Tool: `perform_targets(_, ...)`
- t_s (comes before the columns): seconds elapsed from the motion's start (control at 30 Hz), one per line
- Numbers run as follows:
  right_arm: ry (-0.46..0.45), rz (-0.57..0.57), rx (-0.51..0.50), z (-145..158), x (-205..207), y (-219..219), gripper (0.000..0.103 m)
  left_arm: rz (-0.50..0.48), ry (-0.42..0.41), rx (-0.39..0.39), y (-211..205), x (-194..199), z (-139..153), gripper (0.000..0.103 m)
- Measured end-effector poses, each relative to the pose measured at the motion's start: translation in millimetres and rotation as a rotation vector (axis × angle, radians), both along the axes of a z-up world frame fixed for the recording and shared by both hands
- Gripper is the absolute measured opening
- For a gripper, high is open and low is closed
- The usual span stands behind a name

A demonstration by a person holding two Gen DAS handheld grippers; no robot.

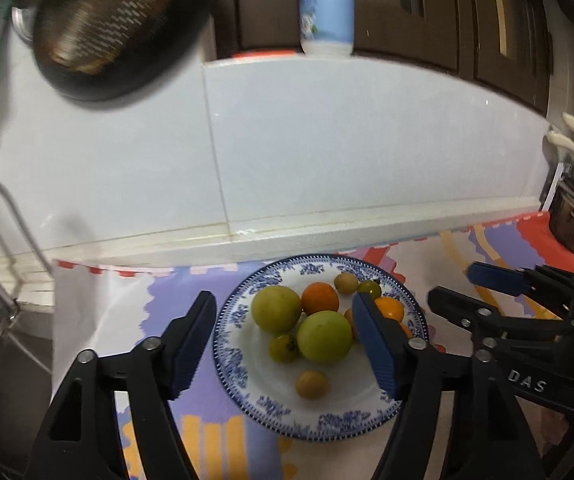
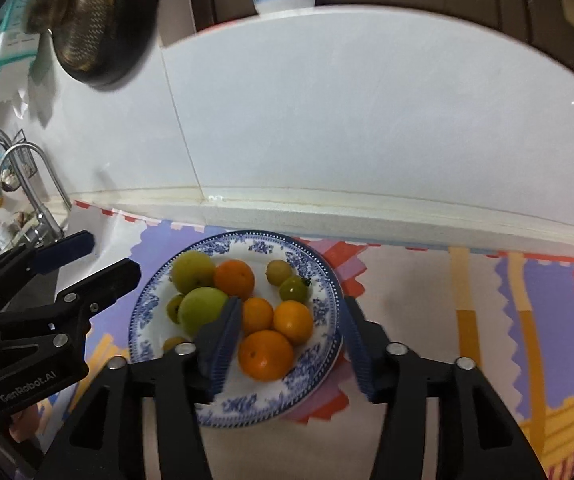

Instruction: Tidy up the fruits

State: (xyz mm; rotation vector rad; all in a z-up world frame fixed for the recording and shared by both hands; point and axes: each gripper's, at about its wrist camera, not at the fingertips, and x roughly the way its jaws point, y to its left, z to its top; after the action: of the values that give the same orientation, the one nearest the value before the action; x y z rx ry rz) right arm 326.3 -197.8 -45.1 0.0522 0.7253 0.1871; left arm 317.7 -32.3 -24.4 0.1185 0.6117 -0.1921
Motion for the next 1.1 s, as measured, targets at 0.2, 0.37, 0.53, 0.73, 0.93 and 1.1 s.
perform_targets(0.2, -0.069, -0.049, -0.025, 24.4, -46.4, 1.0, 0.065, 0.034, -0.064, 0.019, 8.3, -41.2, 17.6, 0.085)
perform_targets(0.37, -0.112, -0.077, -0.052, 39.8, -84.7, 0.7, 0.071, 0.048, -0.091, 0.023, 13.4, -74.8, 27.2, 0.091)
perform_targets(0.53, -0.135, -0.079, -0.07, 50.1, -118.3, 3.4, 0.076, 0.056, -0.091, -0.01, 18.8, -108.7, 33.9, 0.095)
perform_targets(0.73, -0.137, -0.083, -0.076, 52.7, -152.1, 6.7, 0.08, 0.067, -0.111, -0.005, 22.3, -144.8, 40.5, 0.1)
perform_targets(0.93, -0.144, -0.101, -0.06, 55.8, -189.3, 6.5, 0.082, 0.067, -0.131, 0.0, 23.1, -174.0, 43.3, 0.103)
perform_targets(1.1, -0.141, -0.117, -0.049, 57.1, -210.0, 4.5, 0.084, 0.055, -0.11, -0.006, 21.7, -189.1, 40.1, 0.103)
